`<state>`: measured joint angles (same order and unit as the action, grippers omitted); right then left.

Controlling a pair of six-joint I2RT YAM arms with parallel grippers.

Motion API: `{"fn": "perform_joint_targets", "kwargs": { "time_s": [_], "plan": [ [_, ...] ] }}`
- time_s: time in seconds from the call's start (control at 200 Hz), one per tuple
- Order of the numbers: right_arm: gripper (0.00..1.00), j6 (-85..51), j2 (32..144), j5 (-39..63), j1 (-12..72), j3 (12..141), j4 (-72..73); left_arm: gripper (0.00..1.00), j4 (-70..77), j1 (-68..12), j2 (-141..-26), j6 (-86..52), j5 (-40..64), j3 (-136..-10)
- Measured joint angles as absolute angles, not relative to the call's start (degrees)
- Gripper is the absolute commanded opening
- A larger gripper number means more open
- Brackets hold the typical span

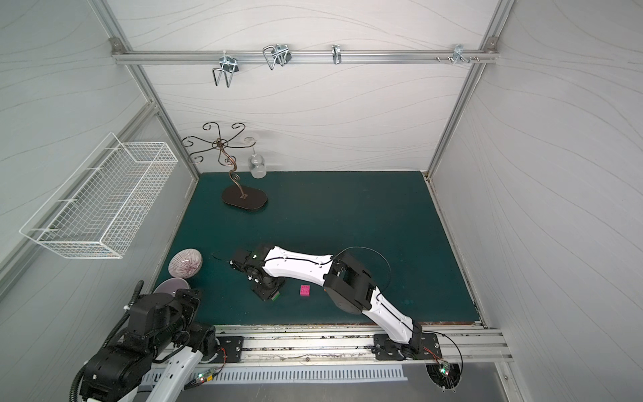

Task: Assemble the letter r with lego
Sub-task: Assemble the lego brick with the lego brick.

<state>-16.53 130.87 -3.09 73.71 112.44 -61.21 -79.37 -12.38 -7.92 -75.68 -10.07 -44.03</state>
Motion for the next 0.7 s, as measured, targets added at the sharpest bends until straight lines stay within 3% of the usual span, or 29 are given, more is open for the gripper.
{"fn": "perform_joint_targets", "kwargs": {
  "time_s": [0.7],
  "plan": [
    [0.0,-18.5,130.3,-4.7,74.6,110.0,-59.2,0.84,-79.2,-12.4,-6.6,-75.7,-10.1,-43.8]
  ]
}}
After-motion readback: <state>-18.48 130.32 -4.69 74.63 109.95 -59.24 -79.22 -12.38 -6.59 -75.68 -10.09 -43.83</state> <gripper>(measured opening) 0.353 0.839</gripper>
